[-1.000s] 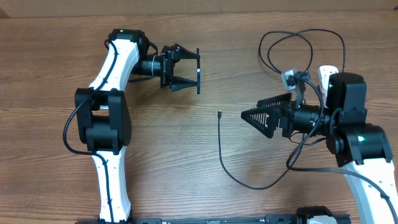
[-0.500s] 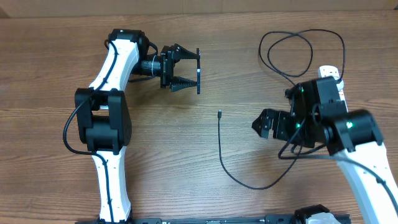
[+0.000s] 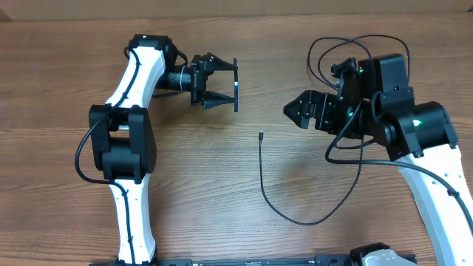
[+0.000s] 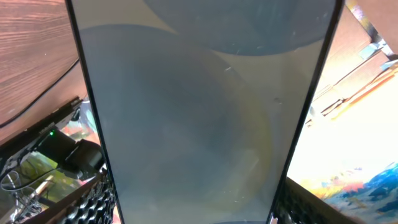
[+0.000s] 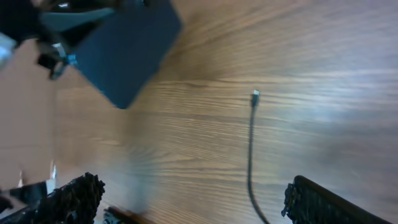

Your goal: Plug charger to phone and switch on socket

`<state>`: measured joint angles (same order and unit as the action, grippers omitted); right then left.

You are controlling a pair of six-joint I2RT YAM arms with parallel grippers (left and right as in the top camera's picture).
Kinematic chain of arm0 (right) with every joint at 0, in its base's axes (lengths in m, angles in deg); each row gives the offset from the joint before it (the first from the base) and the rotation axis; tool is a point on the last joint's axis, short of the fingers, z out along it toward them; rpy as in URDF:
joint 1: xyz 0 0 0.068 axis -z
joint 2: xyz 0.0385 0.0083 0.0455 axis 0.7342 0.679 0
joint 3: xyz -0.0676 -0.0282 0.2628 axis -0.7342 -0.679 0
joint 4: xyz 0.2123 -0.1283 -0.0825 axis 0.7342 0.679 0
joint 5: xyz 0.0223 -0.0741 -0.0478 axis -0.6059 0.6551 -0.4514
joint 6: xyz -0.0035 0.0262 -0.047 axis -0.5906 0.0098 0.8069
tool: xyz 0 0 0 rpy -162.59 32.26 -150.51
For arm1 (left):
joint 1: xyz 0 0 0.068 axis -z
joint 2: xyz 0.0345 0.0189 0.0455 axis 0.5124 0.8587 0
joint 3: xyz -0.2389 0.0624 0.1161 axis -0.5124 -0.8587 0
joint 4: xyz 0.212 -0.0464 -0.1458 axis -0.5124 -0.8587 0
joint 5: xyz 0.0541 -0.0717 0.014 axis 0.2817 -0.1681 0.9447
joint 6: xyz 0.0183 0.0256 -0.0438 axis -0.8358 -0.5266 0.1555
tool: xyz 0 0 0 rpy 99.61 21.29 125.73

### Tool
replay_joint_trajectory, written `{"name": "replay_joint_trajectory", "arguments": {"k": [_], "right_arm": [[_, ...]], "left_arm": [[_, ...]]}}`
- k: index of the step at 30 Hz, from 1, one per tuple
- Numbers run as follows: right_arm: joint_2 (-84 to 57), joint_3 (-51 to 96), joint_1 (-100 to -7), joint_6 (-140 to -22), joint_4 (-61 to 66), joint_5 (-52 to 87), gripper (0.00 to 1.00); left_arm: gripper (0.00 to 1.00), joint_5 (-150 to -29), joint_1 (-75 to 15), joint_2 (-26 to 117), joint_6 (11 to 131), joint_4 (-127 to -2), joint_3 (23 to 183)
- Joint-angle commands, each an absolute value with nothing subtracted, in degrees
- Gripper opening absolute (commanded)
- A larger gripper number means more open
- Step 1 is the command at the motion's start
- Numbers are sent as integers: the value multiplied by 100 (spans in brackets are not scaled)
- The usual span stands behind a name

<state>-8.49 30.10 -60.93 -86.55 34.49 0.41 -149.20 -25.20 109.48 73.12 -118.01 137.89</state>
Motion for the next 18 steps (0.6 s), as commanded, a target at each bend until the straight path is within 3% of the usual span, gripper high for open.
{"name": "replay_joint_trajectory", "arguments": {"k": [1, 3, 12, 18], "right_arm": [[-856, 3167, -6521, -8819, 3359, 338, 96], [-814, 3187, -6801, -8849, 3366, 655, 91], [449, 4826, -7673, -9280, 4651, 2067, 92], [1041, 5532, -8156, -9394, 4502, 2472, 88]], "left_arm": [[73, -15231, -2518, 10944, 7266, -11823, 13955], [74, -15231, -2518, 10944, 7266, -11823, 13955], [73, -15231, -2518, 10944, 7266, -11823, 13955], [73, -15231, -2518, 10944, 7343, -11832, 13955]]}}
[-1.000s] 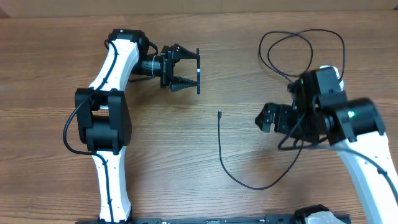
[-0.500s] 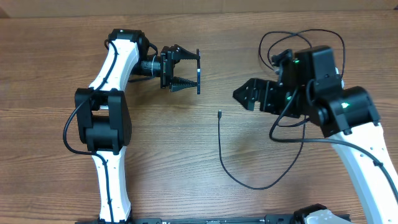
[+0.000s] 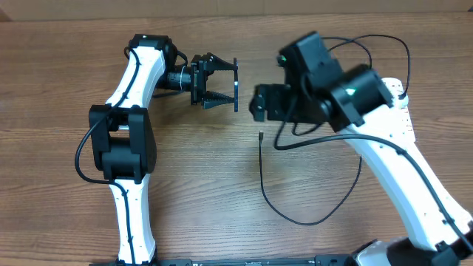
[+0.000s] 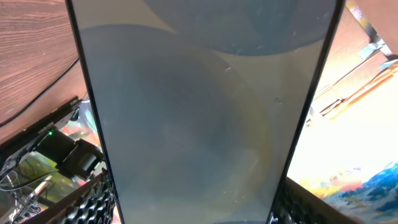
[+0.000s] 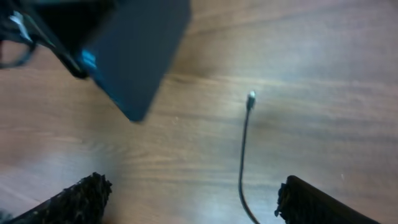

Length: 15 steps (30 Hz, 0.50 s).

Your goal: Plug charger to phone and switch on socket

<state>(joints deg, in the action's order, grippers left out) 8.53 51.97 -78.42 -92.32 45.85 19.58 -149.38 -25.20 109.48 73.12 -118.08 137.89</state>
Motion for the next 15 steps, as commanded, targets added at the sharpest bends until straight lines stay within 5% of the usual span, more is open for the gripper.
{"name": "replay_joint_trajectory", "arguments": {"k": [1, 15], "right_arm": [[1094, 5534, -8279, -9435, 4402, 2662, 86], [1496, 5530, -9512, -10200, 3493, 5188, 86]], "left_arm": [[73, -15229, -2518, 10944, 7365, -11840, 13955], [73, -15231, -2520, 10944, 7590, -11864, 13955]]}}
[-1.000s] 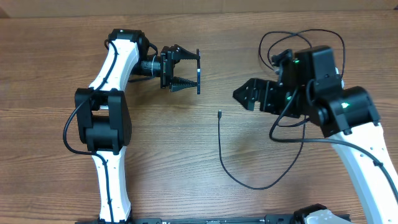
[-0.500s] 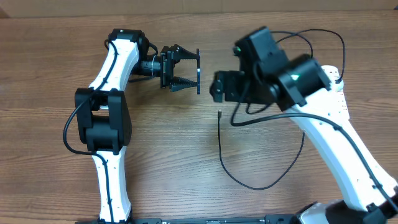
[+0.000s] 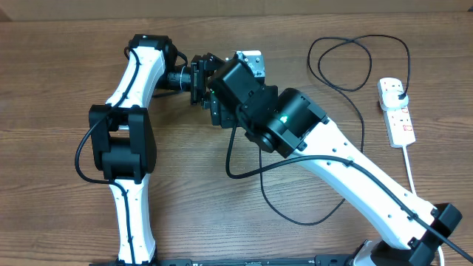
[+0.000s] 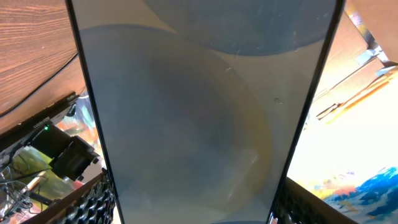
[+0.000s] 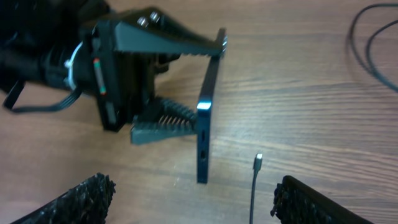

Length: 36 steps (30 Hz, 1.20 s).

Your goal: Plug charger to phone and switch on socket

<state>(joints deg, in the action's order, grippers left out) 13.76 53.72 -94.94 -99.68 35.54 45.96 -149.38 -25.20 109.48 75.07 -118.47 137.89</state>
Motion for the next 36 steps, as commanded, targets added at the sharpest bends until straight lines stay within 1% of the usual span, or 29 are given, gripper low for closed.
{"name": "replay_joint_trajectory", "arguments": {"k": [1, 11, 16, 20, 28, 32, 36], "right_arm": [[1537, 5530, -9512, -10200, 3473, 5184, 86], [1922, 5530, -9512, -10193, 3375, 5398, 86], [1924, 5519, -9505, -10196, 3204, 5392, 84], [1929, 5519, -9501, -10196, 3145, 5394, 75], [2149, 5519, -9472, -10198, 3112, 5394, 72], [2149, 5519, -9413, -10198, 3101, 5394, 60], [2169, 5519, -9343, -10198, 3104, 5370, 54]], "left_arm": [[73, -15233, -2518, 10944, 7590, -11864, 13955], [74, -15233, -2518, 10944, 7592, -11864, 13955], [73, -15233, -2520, 10944, 7592, -11867, 13955], [74, -15233, -2518, 10944, 7592, -11919, 13955], [74, -15235, -2520, 10944, 7588, -12076, 13955], [74, -15233, -2520, 10944, 7588, -12076, 13955], [74, -15233, -2520, 10944, 7590, -12076, 13955]]}}
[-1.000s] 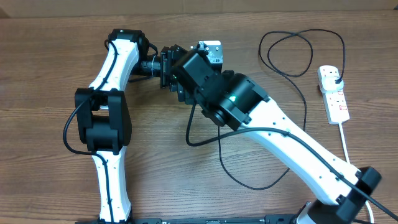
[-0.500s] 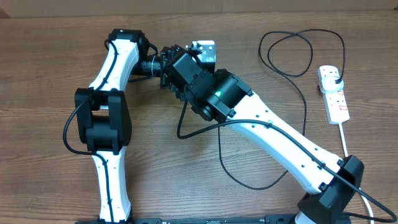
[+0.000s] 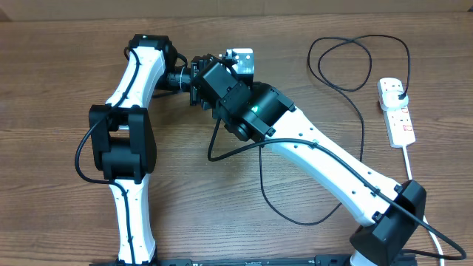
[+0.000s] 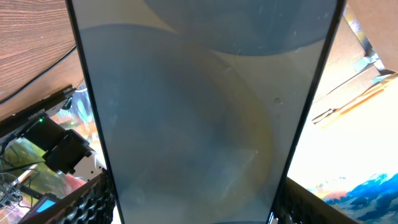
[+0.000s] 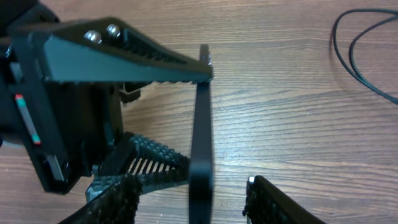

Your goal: Plug charger to phone and switch on socket

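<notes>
The dark phone (image 5: pixel 202 118) stands on edge above the table, and my left gripper (image 4: pixel 193 208) is shut on it. Its glass (image 4: pixel 199 112) fills the left wrist view. My right gripper (image 5: pixel 193 202) is open, with one finger on each side of the phone's near edge and neither touching it. In the overhead view my right wrist (image 3: pixel 233 92) covers the phone and most of the left gripper (image 3: pixel 194 77). The black charger cable (image 3: pixel 295 220) lies on the wood, its plug end hidden under my right arm. A white socket strip (image 3: pixel 396 112) lies at the far right.
The cable's slack makes a loop (image 3: pixel 347 63) at the back right and runs to the socket strip. My right arm (image 3: pixel 332 170) spans the table diagonally from the front right. The left arm (image 3: pixel 129 140) stands along the left side.
My right gripper has come closer to the phone: its open fingers now flank the phone's edge, where before the phone stood well ahead of them. The left gripper and phone have not moved.
My left gripper held the phone on edge throughout. My right gripper was first at the right side of the table, then over the middle near the cable's plug, then in front of the phone, and now it straddles the phone's edge.
</notes>
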`<state>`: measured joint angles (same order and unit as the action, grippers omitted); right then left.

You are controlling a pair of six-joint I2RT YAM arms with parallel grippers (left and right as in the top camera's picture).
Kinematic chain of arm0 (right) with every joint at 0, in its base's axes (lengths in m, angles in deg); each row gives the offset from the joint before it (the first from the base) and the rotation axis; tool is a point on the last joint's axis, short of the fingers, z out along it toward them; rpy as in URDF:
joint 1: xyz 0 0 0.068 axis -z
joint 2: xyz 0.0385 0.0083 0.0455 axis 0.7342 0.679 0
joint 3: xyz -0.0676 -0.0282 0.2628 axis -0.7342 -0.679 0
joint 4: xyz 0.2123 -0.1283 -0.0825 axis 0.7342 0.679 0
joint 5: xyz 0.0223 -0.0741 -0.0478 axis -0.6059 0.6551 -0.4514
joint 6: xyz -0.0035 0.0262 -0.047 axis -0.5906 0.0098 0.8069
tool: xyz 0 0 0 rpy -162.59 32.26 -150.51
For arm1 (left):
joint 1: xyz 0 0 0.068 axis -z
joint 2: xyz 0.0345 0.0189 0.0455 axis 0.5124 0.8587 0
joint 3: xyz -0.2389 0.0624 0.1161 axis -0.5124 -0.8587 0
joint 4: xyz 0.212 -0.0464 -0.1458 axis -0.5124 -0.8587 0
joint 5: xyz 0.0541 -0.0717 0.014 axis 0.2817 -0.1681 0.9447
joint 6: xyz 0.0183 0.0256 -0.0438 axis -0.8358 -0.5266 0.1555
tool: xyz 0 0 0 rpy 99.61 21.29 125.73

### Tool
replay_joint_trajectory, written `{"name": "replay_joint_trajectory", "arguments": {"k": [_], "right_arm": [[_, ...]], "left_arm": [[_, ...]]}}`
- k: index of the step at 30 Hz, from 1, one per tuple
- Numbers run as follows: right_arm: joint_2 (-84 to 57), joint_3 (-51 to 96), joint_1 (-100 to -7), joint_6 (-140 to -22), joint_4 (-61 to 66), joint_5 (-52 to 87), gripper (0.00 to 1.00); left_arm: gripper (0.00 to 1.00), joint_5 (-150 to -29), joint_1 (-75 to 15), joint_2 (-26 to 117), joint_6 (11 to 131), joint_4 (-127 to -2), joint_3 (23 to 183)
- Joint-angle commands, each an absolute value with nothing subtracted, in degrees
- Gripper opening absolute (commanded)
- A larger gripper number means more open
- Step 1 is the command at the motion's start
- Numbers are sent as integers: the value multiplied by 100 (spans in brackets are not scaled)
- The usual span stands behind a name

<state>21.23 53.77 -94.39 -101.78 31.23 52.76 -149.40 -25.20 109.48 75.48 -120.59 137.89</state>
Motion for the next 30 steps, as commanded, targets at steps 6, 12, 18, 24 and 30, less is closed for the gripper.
{"name": "replay_joint_trajectory", "arguments": {"k": [6, 12, 18, 24, 30], "right_arm": [[2173, 5519, -9275, -10198, 3101, 5261, 45], [2202, 5519, -9275, -10198, 3034, 5123, 42], [2202, 5517, -9275, -10198, 3020, 5051, 37], [2202, 5519, -9275, -10198, 3016, 5057, 29], [2202, 5519, -9275, -10198, 3018, 5073, 20]], "left_arm": [[75, -15235, -2520, 10944, 7592, -12079, 13955], [75, -15235, -2520, 10944, 7592, -12124, 13955], [75, -15233, -2520, 10944, 7592, -12140, 13955], [75, -15235, -2520, 10944, 7592, -12142, 13955], [75, -15235, -2520, 10944, 7592, -12142, 13955]]}}
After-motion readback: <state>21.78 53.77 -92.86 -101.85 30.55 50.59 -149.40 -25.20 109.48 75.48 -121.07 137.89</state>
